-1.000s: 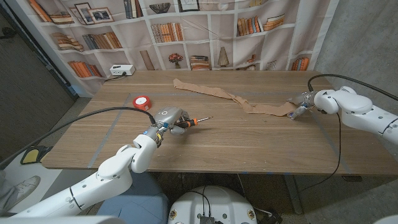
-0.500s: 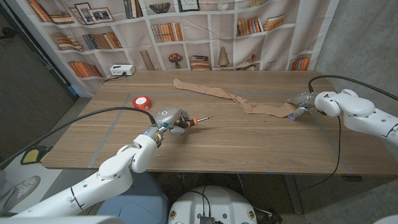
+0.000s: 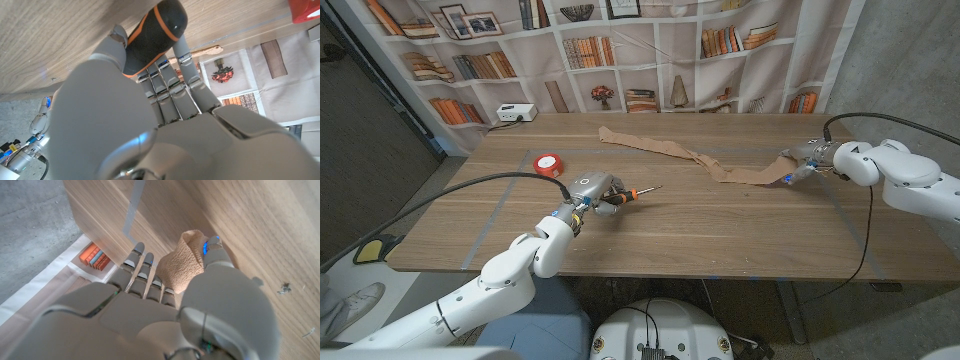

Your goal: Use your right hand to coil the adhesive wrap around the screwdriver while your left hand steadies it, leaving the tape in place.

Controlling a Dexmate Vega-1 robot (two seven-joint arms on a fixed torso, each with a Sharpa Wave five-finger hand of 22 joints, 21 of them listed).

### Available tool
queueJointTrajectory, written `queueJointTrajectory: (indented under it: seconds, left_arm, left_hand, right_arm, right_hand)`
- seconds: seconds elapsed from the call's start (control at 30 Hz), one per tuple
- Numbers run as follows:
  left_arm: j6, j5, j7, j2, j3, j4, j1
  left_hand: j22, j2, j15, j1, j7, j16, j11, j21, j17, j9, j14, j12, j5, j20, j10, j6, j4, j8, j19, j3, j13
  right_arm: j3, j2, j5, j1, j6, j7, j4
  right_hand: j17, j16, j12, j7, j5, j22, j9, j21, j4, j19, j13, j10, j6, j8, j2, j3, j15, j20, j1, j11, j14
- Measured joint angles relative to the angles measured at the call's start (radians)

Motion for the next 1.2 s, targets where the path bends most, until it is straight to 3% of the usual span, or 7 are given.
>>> queueJointTrajectory:
  seconds: [1.03,1.07,1.2]
  left_arm:
    - [0.056,-0.019,0.073,-0.034,-0.021,-0.009,0.019]
    - [0.056,-0.02,0.073,-0.035,-0.022,-0.005,0.01]
    - [0.056,-0.02,0.073,-0.035,-0.022,-0.003,0.002]
  left_hand:
    - [-0.003,-0.003,0.0,0.003,-0.002,0.0,0.006,0.015,0.006,0.0,0.0,0.0,0.0,0.0,0.006,0.003,0.0,-0.002,0.0,0.0,-0.001]
    - [-0.004,-0.003,0.0,0.003,-0.002,0.0,0.007,0.015,0.006,0.0,0.0,0.0,0.0,0.0,0.008,0.003,0.0,-0.002,0.0,0.0,-0.001]
    - [-0.004,-0.002,0.0,0.002,-0.003,0.0,0.009,0.015,0.006,0.0,0.0,0.0,0.001,0.0,0.009,0.012,0.0,-0.007,0.0,0.0,-0.001]
  right_arm:
    - [0.179,-0.224,0.169,-0.288,-0.099,-0.197,-0.258]
    - [0.188,-0.236,0.194,-0.302,-0.107,-0.238,-0.27]
    - [0.219,-0.253,0.209,-0.342,-0.109,-0.266,-0.291]
  right_hand:
    - [0.021,0.0,0.024,-0.011,-0.004,0.0,0.009,-0.015,0.008,0.0,0.018,0.021,0.025,0.005,-0.012,-0.016,0.0,0.0,0.003,-0.011,0.0]
    - [0.021,0.0,0.024,-0.011,-0.004,0.0,0.009,-0.015,0.008,0.0,0.018,0.023,0.026,0.007,-0.015,-0.016,0.0,0.0,0.0,-0.012,0.0]
    - [0.021,0.0,0.024,-0.013,-0.004,0.0,0.009,-0.015,0.008,0.0,0.023,0.023,0.027,0.007,-0.016,-0.016,0.0,0.0,0.0,-0.013,0.0]
